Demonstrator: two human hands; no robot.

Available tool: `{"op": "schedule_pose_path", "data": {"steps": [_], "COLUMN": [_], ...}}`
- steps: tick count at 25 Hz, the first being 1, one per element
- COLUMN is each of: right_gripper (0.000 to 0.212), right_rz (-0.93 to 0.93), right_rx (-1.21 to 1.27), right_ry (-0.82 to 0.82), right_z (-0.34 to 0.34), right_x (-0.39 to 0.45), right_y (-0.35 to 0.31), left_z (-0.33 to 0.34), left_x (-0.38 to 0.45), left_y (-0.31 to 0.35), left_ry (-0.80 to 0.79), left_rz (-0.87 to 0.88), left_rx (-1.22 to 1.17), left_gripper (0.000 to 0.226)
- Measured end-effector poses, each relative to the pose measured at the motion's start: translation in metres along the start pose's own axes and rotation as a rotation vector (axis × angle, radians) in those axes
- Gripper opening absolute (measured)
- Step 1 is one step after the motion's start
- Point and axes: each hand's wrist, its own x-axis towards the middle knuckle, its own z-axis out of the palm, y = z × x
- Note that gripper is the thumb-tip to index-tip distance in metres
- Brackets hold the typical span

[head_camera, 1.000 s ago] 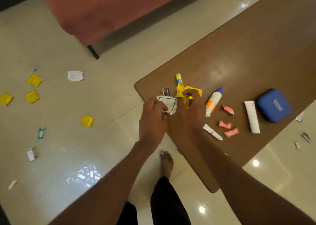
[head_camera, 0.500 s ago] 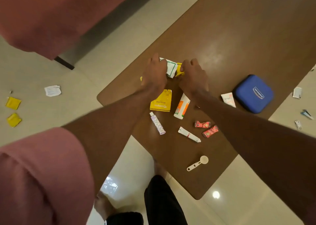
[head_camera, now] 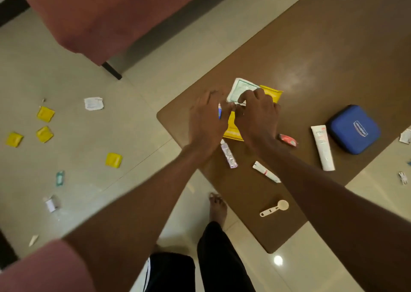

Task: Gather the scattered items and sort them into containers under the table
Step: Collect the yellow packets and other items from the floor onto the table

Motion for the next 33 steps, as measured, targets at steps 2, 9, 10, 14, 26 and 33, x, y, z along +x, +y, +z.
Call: {"op": "schedule_pose_path", "data": {"steps": [2,9,10,14,26,33], "right_gripper": [0.018,0.009,0.009,0.007,0.019,0.033], "right_rz": [-0.076,-0.358,-0.390,-0.438,-0.607,-0.862], "right_rx": [0.041,0.179,0.194,0.221,0.179,0.068], "right_ry": [-0.004,-0.151,-0.205,-0.401,-0.578,-0.649], "right_z": [0.008,0.057,0.065,0.094,0.198,0.281], "right_x": [-0.024,-0.119,-0.133,-0.186,-0.240,-0.222], "right_y": [-0.031,-0.179,-0.199,-0.285,-0.460,-0.526], "left_z": [-0.027,-0.137,-0.152,-0.207,-0.292,-0.295], "left_x": [-0.034,-0.178,-0.200,-0.279,-0.365,-0.348], "left_y": [-0.026,-0.158,-0.172,-0.235,-0.408,-0.498], "left_ry": [0.046,0.225,0.227,0.204,0.118,0.146], "left_rz": [-0.048,-0.500,-0.571,-0.838,-1.143,-1.214], "left_rx": [-0.005,-0.025,-0.041,-0.068,-0.038,0.020], "left_gripper": [0.032,0.022,0.022,0.023,0.038,0.041]}}
